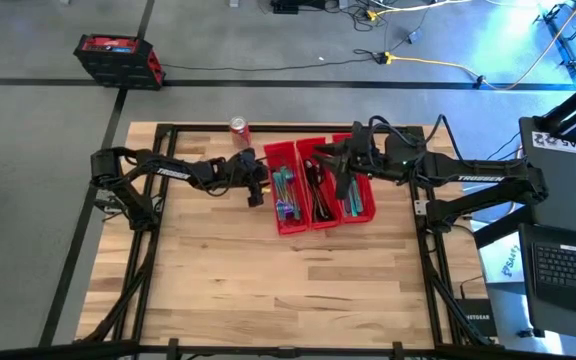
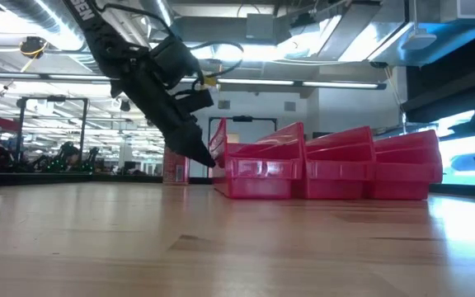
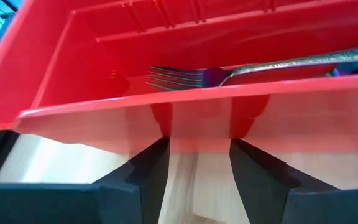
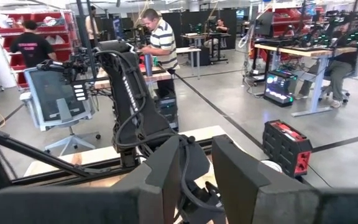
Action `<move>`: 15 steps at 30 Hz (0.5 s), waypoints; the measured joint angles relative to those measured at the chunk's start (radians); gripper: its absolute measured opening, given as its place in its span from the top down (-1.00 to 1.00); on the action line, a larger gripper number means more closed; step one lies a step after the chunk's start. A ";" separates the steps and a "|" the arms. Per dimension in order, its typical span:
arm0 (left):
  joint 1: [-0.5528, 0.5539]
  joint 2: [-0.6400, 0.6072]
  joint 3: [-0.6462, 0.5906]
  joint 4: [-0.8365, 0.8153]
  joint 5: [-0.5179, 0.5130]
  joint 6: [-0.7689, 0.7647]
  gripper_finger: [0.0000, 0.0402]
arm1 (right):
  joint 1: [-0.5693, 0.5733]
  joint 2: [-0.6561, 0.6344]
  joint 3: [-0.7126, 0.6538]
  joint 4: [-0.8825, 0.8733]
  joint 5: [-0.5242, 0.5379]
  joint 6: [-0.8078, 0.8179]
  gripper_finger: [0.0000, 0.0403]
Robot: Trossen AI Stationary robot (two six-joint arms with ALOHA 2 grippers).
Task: Sort silverware
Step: Adjust the red bins
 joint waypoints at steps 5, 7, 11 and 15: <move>-0.004 0.006 0.021 0.001 0.012 0.008 0.22 | 0.000 0.000 0.000 -0.001 0.015 0.000 0.60; -0.006 0.006 0.029 0.002 0.013 0.009 0.22 | 0.000 0.000 0.000 0.000 0.015 0.000 0.60; -0.006 0.006 0.043 0.003 0.016 0.009 0.22 | 0.000 0.000 0.000 0.000 0.015 0.000 0.60; -0.006 0.006 0.049 0.004 0.017 0.013 0.22 | 0.000 0.000 0.000 -0.001 0.015 0.002 0.60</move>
